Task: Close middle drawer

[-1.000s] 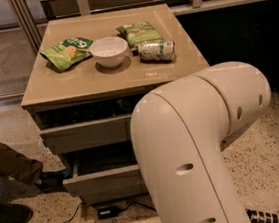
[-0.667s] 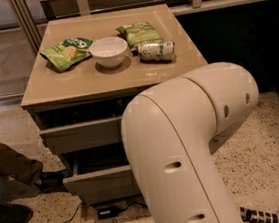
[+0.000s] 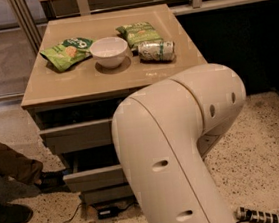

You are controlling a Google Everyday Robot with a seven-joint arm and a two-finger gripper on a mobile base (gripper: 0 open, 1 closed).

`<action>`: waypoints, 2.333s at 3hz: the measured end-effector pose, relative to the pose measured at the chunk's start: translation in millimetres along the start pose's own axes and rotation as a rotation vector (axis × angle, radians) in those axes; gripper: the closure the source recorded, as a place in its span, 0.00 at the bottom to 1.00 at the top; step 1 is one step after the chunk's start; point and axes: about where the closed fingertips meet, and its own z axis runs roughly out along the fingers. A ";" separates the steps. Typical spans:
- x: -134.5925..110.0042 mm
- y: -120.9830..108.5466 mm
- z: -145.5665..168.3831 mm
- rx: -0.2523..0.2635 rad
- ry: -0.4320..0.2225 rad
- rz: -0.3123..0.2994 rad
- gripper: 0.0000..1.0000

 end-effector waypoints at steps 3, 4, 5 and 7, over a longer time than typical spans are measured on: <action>4.1 -16.5 18.6 0.016 -0.038 0.041 1.00; -4.9 -14.0 33.7 -0.027 -0.116 0.126 1.00; -17.1 2.0 63.2 -0.132 -0.222 0.326 1.00; -0.3 7.6 70.3 -0.168 -0.278 0.349 1.00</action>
Offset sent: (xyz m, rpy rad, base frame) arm 0.0267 -0.0024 -0.0047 0.0124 -0.0357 -0.0288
